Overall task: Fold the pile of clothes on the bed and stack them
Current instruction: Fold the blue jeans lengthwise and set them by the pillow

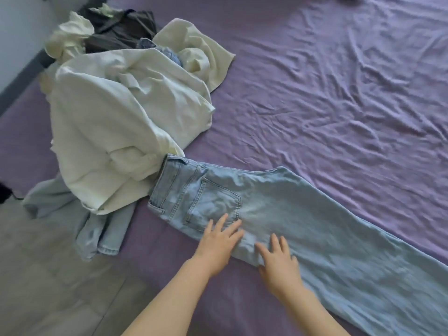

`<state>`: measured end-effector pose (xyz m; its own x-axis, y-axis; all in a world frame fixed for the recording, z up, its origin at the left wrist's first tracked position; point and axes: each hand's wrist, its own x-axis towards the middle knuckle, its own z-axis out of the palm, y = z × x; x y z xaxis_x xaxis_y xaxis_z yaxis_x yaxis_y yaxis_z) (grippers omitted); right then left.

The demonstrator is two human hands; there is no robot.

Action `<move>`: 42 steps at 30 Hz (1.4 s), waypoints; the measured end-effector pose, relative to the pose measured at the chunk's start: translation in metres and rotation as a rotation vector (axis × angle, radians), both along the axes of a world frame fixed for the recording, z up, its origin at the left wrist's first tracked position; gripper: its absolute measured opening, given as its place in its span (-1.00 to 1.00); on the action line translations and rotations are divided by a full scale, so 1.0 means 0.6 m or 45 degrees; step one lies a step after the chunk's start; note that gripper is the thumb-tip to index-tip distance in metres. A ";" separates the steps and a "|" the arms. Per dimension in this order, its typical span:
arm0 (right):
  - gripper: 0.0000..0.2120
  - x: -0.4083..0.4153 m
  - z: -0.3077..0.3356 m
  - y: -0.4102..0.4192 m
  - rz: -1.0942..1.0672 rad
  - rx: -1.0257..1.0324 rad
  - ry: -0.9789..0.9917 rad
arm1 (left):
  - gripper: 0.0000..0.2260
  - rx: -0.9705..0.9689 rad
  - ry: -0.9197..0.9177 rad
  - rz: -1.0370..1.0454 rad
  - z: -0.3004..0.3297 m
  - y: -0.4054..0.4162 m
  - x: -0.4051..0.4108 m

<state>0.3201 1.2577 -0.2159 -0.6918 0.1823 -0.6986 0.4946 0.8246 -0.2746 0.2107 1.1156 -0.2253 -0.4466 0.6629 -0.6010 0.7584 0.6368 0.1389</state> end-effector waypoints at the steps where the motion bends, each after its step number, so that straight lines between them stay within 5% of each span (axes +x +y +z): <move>1: -0.52 -0.011 -0.002 -0.010 -0.028 0.004 0.001 | -0.37 0.054 0.019 -0.017 0.003 -0.010 -0.016; 3: -0.49 -0.033 -0.001 -0.028 -0.044 0.017 0.059 | -0.37 0.225 0.208 0.129 0.015 -0.025 -0.054; 6: -0.41 -0.076 -0.001 -0.051 0.007 -0.001 0.142 | -0.43 0.399 0.564 0.683 0.031 -0.057 -0.128; 10: -0.34 -0.135 -0.008 -0.087 0.107 -0.010 0.170 | -0.20 0.292 0.339 1.233 0.025 -0.110 -0.215; 13: -0.27 -0.170 -0.005 -0.095 0.514 0.112 0.374 | -0.08 0.329 0.208 1.277 0.012 -0.131 -0.247; 16: -0.28 -0.184 -0.030 -0.072 0.571 0.241 0.321 | -0.03 0.273 0.170 1.252 0.002 -0.141 -0.263; 20: -0.34 -0.186 -0.060 -0.048 0.276 0.241 0.138 | -0.22 0.193 0.339 1.205 0.016 -0.144 -0.268; 24: -0.31 -0.179 -0.051 -0.074 0.171 0.148 0.127 | -0.71 0.624 -0.043 1.323 0.051 -0.138 -0.264; 27: -0.35 -0.191 -0.046 -0.062 0.241 0.008 0.103 | -0.79 0.902 -0.203 1.447 0.100 -0.109 -0.261; 29: -0.37 -0.209 -0.023 -0.040 0.022 -0.221 0.079 | -0.83 1.054 -0.375 1.524 0.138 -0.079 -0.258; 34: -0.43 -0.201 0.100 0.017 -1.167 -1.348 0.287 | -0.66 1.198 -1.013 1.497 0.213 0.031 -0.190; 36: -0.42 -0.161 0.129 0.039 -1.323 -1.666 0.412 | -0.75 1.179 -1.166 1.394 0.227 0.084 -0.133; 38: -0.40 -0.115 0.148 0.057 -1.480 -1.781 0.464 | -0.69 1.105 -1.227 1.374 0.231 0.135 -0.071; 42: -0.56 -0.018 0.144 0.107 -1.774 -1.373 0.610 | -0.77 0.908 -1.337 1.332 0.208 0.197 0.033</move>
<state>0.3094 1.3216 -0.1298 -0.6003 0.3905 -0.6980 0.3156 -0.6863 -0.6553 0.2308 1.2336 -0.1003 -0.4696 0.6127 -0.6357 -0.5436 0.3667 0.7550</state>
